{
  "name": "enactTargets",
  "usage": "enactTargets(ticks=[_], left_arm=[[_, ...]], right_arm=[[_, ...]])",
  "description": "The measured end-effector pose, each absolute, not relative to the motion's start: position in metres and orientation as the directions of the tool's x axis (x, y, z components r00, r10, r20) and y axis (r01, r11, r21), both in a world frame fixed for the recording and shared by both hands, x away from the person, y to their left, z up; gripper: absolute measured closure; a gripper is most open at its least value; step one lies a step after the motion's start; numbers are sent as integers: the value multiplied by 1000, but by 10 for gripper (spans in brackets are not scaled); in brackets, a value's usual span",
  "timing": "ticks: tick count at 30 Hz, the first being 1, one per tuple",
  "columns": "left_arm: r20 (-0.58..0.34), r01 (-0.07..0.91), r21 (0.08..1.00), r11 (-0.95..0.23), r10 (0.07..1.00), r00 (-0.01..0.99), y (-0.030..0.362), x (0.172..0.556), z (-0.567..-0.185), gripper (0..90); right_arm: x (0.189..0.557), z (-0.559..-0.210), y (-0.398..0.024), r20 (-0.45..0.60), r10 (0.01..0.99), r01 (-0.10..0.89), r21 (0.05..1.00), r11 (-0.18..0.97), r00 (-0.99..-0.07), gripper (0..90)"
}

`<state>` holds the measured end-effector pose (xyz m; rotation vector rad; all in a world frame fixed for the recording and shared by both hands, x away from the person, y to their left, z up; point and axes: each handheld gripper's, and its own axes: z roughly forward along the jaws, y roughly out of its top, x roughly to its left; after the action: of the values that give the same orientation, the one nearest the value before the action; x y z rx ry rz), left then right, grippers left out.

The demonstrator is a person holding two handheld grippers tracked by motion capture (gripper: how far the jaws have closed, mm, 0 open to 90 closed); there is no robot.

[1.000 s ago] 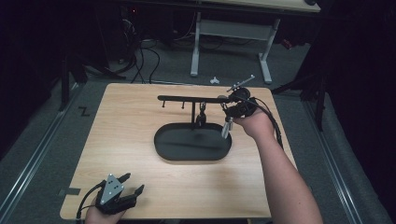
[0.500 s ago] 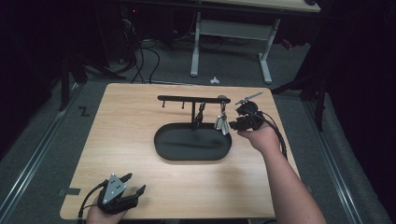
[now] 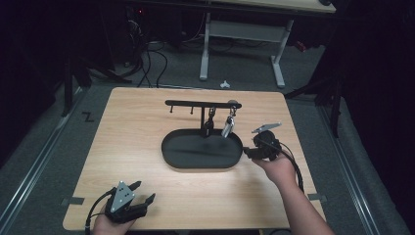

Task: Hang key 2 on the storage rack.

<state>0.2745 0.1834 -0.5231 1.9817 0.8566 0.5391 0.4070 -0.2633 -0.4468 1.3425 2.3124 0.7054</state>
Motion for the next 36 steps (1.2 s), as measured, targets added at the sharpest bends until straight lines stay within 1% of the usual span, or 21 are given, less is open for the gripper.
enactTargets(ticks=[3, 7, 12, 17, 20, 22, 24, 25, 27, 28, 30, 32, 36], left_arm=[[39, 354, 859, -371, 736, 676, 180, 277, -522, 335], [49, 341, 859, -382, 725, 687, 174, 278, -521, 335], [47, 331, 865, -376, 719, 693, 169, 281, -518, 335], [40, 326, 869, -371, 711, 702, 163, 287, -517, 335], [42, 323, 868, -377, 704, 709, 158, 289, -517, 335], [51, 321, 865, -386, 703, 710, 155, 290, -517, 335], [43, 324, 869, -375, 708, 705, 153, 291, -517, 335], [38, 325, 871, -369, 708, 705, 152, 292, -516, 335], [39, 323, 870, -373, 705, 708, 150, 293, -516, 335], [44, 322, 867, -380, 703, 710, 149, 293, -517, 335], [48, 324, 862, -389, 700, 713, 148, 293, -519, 335], [59, 321, 858, -402, 698, 714, 148, 292, -519, 335], [74, 303, 864, -402, 697, 714, 150, 290, -514, 332]], right_arm=[[395, -456, -269, -52, 881, 679, 617, 398, -470, 416], [378, -467, -276, -59, 885, 649, 658, 383, -462, 422], [356, -482, -285, -58, 902, 615, 713, 337, -428, 435], [332, -495, -297, -60, 907, 565, 764, 310, -417, 372], [316, -501, -307, -87, 912, 528, 792, 307, -400, 323], [303, -508, -315, -81, 927, 510, 816, 273, -367, 291], [292, -517, -323, -49, 934, 518, 821, 240, -354, 269], [290, -520, -326, -33, 931, 534, 811, 238, -364, 246], [288, -521, -329, -33, 932, 555, 796, 243, -362, 236], [288, -520, -331, -44, 933, 543, 803, 247, -358, 228], [289, -516, -332, -27, 937, 531, 818, 220, -348, 209], [289, -513, -331, -30, 939, 517, 828, 216, -343, 204], [286, -511, -328, -31, 936, 517, 827, 222, -352, 194]])
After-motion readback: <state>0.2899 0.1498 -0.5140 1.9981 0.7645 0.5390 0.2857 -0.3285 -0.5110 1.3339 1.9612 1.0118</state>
